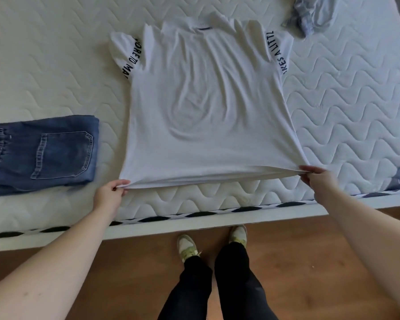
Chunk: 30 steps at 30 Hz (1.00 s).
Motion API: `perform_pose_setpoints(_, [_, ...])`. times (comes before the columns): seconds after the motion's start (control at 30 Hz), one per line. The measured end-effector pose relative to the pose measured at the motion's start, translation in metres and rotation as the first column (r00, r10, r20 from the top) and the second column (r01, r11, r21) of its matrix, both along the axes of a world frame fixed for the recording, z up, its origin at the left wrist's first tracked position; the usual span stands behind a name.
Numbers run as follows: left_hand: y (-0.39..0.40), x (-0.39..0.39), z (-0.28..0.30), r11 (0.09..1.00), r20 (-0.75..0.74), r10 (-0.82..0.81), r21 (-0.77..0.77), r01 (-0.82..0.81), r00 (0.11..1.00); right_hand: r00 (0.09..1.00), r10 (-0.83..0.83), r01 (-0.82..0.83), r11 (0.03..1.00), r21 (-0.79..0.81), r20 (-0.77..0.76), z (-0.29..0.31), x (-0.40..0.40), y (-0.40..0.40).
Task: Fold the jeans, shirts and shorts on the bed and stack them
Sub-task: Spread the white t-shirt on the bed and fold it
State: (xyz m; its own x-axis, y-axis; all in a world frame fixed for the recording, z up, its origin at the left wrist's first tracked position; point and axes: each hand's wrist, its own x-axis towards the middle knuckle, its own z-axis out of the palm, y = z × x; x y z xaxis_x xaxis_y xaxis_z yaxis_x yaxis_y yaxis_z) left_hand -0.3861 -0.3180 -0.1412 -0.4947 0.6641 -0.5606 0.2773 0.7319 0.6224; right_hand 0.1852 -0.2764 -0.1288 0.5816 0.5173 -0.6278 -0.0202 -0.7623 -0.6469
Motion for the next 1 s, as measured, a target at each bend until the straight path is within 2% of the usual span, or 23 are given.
perform_pose_setpoints(0.1, [-0.005, 0.001, -0.018, 0.999, 0.018, 0.036, 0.008, -0.037, 0.999, 1.000, -0.014, 0.014, 1.000, -0.010, -0.003, -0.011, 0.006, 0.002])
perform_pose_setpoints(0.17, [-0.002, 0.005, -0.022, 0.983, 0.145, 0.162, 0.066, -0.173, 0.976, 0.998, -0.063, 0.063, 0.998, 0.024, -0.025, -0.014, 0.010, 0.006])
perform_pose_setpoints(0.23, [0.002, 0.013, -0.022, 0.933, 0.301, 0.299, 0.106, -0.343, 0.905, 0.984, -0.149, 0.158, 0.983, 0.089, -0.102, -0.016, 0.012, 0.008])
perform_pose_setpoints(0.33, [0.002, 0.025, -0.027, 0.886, 0.328, 0.389, 0.122, -0.447, 0.861, 0.971, -0.179, 0.196, 0.976, 0.098, -0.161, -0.024, 0.011, 0.006])
perform_pose_setpoints(0.43, [-0.005, 0.034, -0.037, 0.898, 0.248, 0.388, 0.117, -0.425, 0.888, 0.972, -0.155, 0.169, 0.983, 0.068, -0.174, -0.036, 0.008, 0.001])
perform_pose_setpoints(0.6, [-0.011, 0.039, -0.042, 0.962, 0.000, 0.256, 0.093, -0.255, 0.967, 0.969, -0.186, 0.190, 0.982, 0.010, -0.162, -0.045, 0.008, -0.006])
perform_pose_setpoints(0.63, [-0.013, 0.040, -0.041, 0.974, -0.090, 0.219, 0.077, -0.213, 0.972, 0.976, -0.164, 0.168, 0.986, 0.014, -0.145, -0.044, 0.005, -0.009])
perform_pose_setpoints(0.67, [-0.015, 0.043, -0.040, 0.987, -0.207, 0.162, 0.050, -0.155, 0.965, 0.988, -0.128, 0.129, 0.992, 0.004, -0.088, -0.043, 0.001, -0.012])
perform_pose_setpoints(0.73, [-0.020, 0.055, -0.033, 0.999, -0.395, 0.038, 0.025, -0.031, 0.918, 0.986, -0.051, 0.061, 0.996, -0.058, 0.158, -0.039, -0.013, -0.021])
perform_pose_setpoints(0.8, [-0.024, 0.073, -0.027, 0.992, -0.540, -0.075, 0.047, 0.120, 0.838, 0.894, 0.136, -0.097, 0.989, -0.111, 0.428, -0.034, -0.032, -0.030])
perform_pose_setpoints(0.87, [-0.026, 0.096, -0.026, 0.934, -0.668, -0.214, 0.073, 0.349, 0.713, 0.730, 0.425, -0.423, 0.896, -0.135, 0.535, -0.032, -0.058, -0.038])
perform_pose_setpoints(0.93, [-0.023, 0.121, -0.029, 0.796, -0.725, -0.381, 0.058, 0.602, 0.574, 0.519, 0.675, -0.712, 0.681, -0.171, 0.525, -0.033, -0.090, -0.043])
perform_pose_setpoints(1.0, [-0.018, 0.149, -0.035, 0.602, -0.698, -0.581, -0.023, 0.798, 0.418, 0.296, 0.825, -0.866, 0.444, -0.228, 0.481, -0.037, -0.120, -0.042])
